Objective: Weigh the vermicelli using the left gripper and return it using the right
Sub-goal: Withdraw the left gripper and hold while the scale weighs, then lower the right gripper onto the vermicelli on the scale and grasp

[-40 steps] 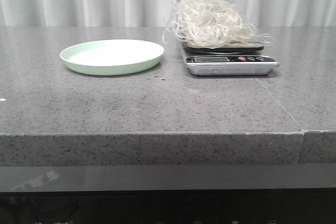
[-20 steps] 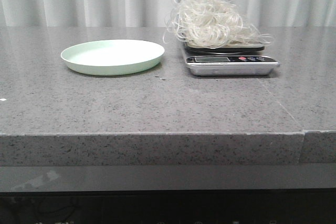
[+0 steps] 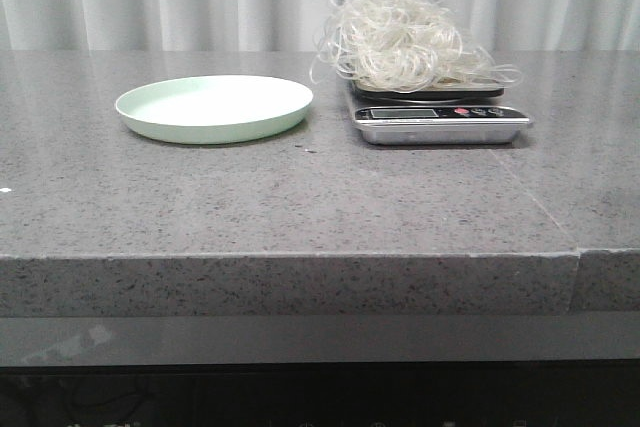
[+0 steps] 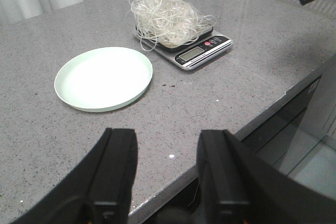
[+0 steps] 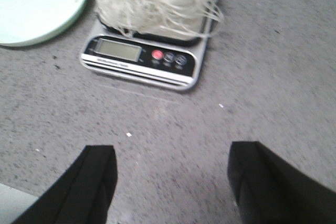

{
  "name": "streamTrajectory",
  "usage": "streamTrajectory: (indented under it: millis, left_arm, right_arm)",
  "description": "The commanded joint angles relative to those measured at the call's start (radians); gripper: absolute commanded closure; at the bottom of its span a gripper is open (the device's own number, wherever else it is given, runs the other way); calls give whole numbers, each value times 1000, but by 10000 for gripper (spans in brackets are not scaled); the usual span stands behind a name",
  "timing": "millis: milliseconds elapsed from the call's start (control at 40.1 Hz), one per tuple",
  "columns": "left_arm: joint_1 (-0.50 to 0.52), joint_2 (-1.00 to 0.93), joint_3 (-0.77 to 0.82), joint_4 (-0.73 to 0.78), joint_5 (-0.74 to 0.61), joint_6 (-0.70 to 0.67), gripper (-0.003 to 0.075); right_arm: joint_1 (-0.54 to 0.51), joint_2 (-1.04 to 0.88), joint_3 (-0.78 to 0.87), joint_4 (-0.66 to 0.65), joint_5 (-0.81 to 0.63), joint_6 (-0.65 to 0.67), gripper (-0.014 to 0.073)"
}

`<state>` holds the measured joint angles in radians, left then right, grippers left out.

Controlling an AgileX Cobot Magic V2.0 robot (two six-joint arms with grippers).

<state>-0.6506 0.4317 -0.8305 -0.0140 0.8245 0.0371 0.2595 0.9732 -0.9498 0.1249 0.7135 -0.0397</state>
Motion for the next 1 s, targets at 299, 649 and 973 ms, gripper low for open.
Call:
streamTrajectory:
  millis: [299, 649, 973]
  left_arm:
    - [-8, 8, -25, -4, -77, 2, 344]
    - [-8, 8, -25, -4, -77, 2, 344]
    - [-8, 8, -25, -4, -76, 2, 344]
  right_arm:
    - [114, 327, -357, 5, -42, -41, 30]
    - [135, 645, -710, -16, 17, -58, 30]
    - [135, 878, -947, -136, 91, -58, 30]
